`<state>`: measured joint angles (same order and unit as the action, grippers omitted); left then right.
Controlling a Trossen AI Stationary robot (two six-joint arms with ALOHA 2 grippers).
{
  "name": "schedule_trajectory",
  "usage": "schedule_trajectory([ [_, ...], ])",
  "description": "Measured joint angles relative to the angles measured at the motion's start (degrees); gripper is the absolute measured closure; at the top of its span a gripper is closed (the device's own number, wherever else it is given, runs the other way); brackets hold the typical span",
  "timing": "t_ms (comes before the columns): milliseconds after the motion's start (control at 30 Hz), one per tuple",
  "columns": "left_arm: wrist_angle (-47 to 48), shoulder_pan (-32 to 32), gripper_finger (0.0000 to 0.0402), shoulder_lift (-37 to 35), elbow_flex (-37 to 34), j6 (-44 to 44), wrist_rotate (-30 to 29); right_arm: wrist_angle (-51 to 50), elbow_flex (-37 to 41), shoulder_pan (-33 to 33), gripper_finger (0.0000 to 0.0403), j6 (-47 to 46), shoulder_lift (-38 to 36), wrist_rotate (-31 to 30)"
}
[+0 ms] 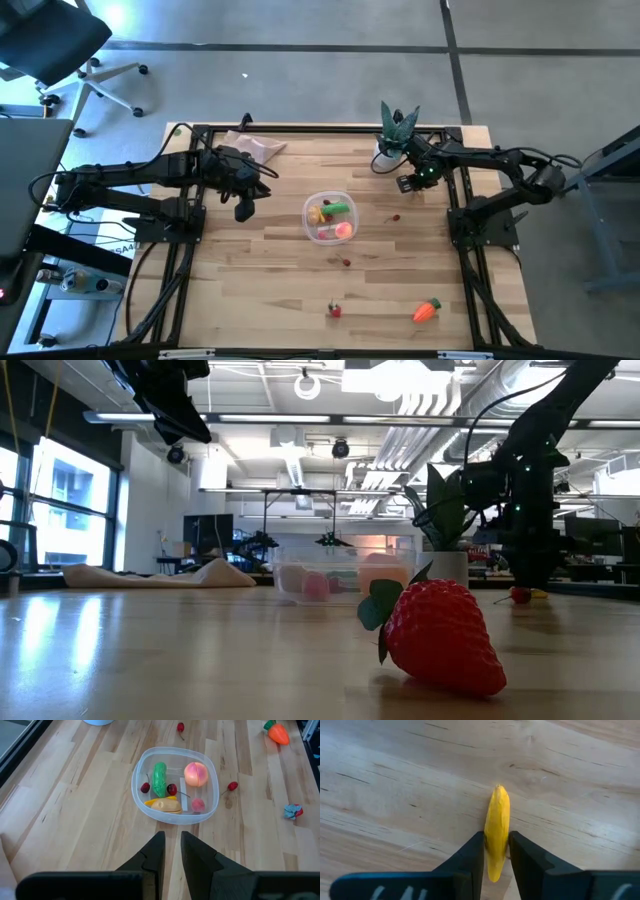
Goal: Pick and placing Produce into tupperware
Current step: Put the corn into the transparent bin
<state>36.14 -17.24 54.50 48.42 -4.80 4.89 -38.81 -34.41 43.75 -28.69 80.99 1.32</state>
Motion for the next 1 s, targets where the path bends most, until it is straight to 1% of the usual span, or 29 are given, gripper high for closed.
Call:
schedule_trajectory([
  [300,0.02,0.00,0.0350,0.00,0.00,0.00,0.00,-0.04,0.04,0.00,0.0340,0.00,0.02,0.22],
  [633,0.01,-0.01,0.0350,0.00,0.00,-0.02,0.00,-0.45,-0.57,-0.02,0.0342,0.45,-0.02,0.19],
  [733,0.00,0.00,0.0350,0.00,0.00,-0.01,0.01,-2.40,-2.15,-0.06,0.0342,1.13,-0.91,0.55],
  [833,0.02,-0.01,0.0350,0.00,0.00,-0.01,0.00,-3.98,-5.24,-0.12,0.0346,1.61,-3.54,0.44],
  [1000,0.00,0.00,0.0350,0.00,0.00,0.00,0.01,-12.59,-10.60,-1.19,0.0365,1.68,-7.89,0.20],
])
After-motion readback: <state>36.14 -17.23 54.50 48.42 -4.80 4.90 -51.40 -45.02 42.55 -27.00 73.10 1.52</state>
